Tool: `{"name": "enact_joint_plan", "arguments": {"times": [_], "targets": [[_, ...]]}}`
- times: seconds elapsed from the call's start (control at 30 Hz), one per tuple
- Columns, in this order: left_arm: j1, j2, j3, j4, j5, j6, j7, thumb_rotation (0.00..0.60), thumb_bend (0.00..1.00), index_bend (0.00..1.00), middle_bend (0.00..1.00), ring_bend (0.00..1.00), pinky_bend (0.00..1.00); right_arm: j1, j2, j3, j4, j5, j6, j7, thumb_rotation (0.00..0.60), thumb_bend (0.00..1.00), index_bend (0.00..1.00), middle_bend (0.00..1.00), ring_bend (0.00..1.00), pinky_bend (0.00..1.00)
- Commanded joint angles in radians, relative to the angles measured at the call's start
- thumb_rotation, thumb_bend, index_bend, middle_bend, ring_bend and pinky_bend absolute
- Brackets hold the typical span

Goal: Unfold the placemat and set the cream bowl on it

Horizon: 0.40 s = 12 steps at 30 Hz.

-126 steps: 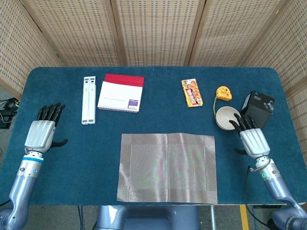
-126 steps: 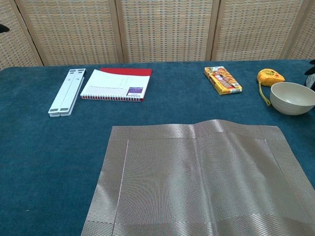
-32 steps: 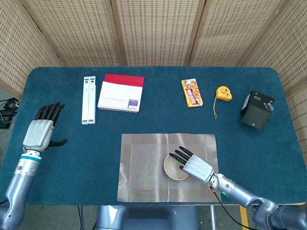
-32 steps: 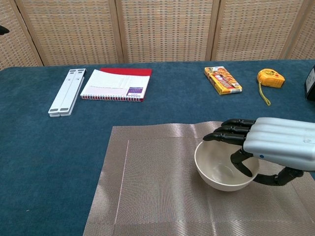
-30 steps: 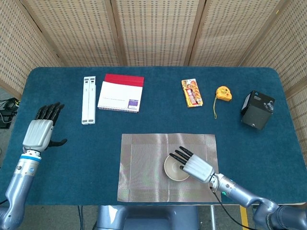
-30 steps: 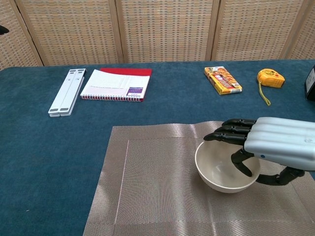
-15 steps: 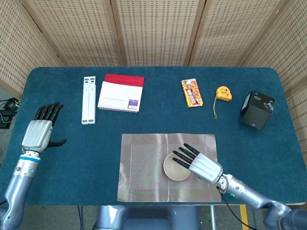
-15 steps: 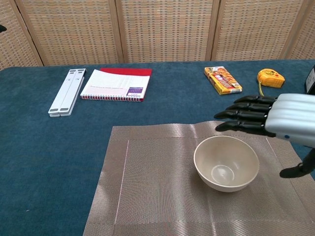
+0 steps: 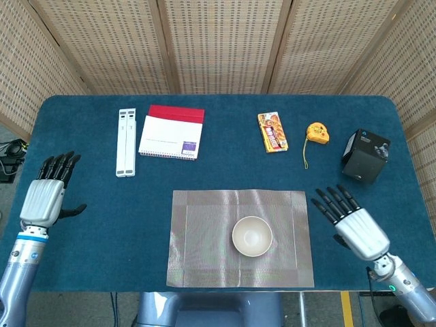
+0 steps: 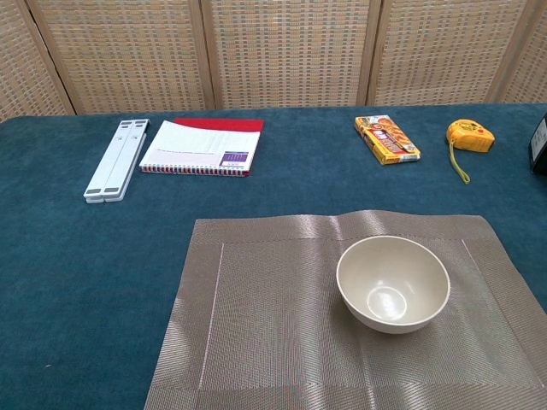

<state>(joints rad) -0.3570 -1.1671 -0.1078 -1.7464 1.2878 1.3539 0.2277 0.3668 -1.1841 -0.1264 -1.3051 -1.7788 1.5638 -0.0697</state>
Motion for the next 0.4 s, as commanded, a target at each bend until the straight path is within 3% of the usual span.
{"name": "enact_joint_plan", "arguments": {"times": [0.03,0.23,0.4], "targets": [[0.046,-0.007,0.036,0.029,0.059,0.057,-0.032,0.600,0.00,0.00,0.00,0.00,0.00,-0.090,-0.034,0.065,0.037,0.130,0.063,0.075,0.600,0.00,0.00,0.00,0.00,0.00],[0.119,-0.012,0.089,0.095,0.151,0.149,-0.067,0.600,0.00,0.00,0.00,0.00,0.00,-0.165,-0.056,0.115,-0.043,0.268,0.065,0.155,0.600,0.00,0.00,0.00,0.00,0.00],[0.151,-0.004,0.100,0.107,0.186,0.186,-0.108,0.600,0.00,0.00,0.00,0.00,0.00,-0.197,-0.068,0.124,-0.058,0.325,0.033,0.114,0.600,0.00,0.00,0.00,0.00,0.00]]}}
